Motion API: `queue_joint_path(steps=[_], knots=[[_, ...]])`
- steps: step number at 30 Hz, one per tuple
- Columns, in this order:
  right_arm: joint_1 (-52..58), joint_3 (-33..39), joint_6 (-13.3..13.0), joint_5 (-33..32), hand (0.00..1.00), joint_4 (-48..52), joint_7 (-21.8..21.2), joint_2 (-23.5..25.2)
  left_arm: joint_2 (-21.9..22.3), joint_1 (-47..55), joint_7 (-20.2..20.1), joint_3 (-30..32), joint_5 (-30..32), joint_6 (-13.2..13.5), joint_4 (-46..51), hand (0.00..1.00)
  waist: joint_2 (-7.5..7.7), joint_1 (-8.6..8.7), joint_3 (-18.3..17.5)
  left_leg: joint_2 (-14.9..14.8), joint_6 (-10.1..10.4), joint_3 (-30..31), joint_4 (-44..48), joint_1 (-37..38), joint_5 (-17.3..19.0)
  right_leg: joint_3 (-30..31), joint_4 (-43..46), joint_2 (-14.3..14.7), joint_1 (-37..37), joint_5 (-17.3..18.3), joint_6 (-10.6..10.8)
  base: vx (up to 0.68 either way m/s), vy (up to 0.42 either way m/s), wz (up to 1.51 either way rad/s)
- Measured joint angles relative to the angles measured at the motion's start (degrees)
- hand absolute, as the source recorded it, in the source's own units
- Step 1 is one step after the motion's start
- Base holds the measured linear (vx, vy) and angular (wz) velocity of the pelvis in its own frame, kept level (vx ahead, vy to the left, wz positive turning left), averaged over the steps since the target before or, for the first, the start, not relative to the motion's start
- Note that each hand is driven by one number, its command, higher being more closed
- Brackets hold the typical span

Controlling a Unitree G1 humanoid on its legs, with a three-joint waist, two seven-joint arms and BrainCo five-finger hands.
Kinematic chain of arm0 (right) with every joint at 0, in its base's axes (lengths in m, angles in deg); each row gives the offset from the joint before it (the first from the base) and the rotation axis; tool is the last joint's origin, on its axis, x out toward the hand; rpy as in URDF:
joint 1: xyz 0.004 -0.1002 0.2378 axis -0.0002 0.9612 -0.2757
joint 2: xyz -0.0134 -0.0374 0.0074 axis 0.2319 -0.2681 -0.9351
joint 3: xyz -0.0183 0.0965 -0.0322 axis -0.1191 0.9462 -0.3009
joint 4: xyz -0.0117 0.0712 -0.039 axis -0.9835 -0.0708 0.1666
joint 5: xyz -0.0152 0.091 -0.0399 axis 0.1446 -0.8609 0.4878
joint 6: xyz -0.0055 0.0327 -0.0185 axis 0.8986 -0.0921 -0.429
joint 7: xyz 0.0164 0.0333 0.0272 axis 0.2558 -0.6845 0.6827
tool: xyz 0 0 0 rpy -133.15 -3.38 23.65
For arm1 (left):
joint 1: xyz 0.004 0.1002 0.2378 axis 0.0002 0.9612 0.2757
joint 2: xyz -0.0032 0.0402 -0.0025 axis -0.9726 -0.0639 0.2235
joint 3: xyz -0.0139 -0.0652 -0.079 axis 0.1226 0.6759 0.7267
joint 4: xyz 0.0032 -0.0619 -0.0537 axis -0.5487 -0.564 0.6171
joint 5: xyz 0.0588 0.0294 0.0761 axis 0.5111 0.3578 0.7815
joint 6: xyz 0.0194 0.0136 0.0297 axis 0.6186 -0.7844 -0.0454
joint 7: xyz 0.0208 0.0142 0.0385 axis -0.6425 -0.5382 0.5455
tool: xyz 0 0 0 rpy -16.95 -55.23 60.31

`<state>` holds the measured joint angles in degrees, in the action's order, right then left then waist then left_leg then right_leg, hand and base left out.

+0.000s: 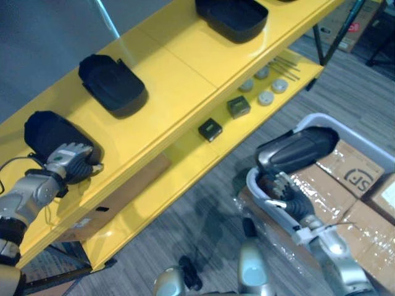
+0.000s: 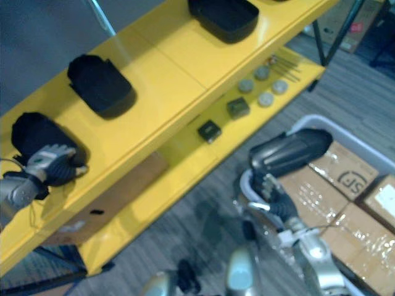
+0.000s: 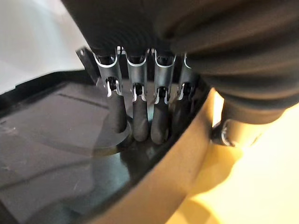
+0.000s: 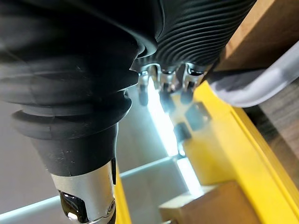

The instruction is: Walk over and take plastic housings, then place them on the shelf

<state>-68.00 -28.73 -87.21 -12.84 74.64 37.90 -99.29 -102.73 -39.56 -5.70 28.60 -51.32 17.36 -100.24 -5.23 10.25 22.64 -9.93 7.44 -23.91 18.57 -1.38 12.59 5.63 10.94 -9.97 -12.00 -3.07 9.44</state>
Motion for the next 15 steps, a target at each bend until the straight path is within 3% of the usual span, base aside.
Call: queue_joint_path(steps=[6, 15], knots=[[0.03, 0.11, 0.0, -0.04, 0.0, -0.04, -0.03, -0.05, -0.03, -2.28, 6.51, 0.44, 4.17, -1.92, -0.2, 0.0, -0.08, 0.04, 0.93, 0.11, -0.05, 0.06, 0.01, -0.73, -0.06, 0.05, 0.7, -0.08, -1.06, 0.23, 0.1, 0.0, 0.0, 0.0], [0.48, -0.79, -0.02, -0.25, 0.0, -0.6, 0.04, 0.06, -0.55, -3.02, 6.52, 2.87, 6.74, -3.96, -2.51, 0.0, -0.16, -0.15, 0.96, 0.15, -0.06, 1.32, -0.03, 0.01, -0.06, -1.0, 0.61, -0.22, 0.51, 0.72, 0.19, 0.02, 0.016, 0.06]])
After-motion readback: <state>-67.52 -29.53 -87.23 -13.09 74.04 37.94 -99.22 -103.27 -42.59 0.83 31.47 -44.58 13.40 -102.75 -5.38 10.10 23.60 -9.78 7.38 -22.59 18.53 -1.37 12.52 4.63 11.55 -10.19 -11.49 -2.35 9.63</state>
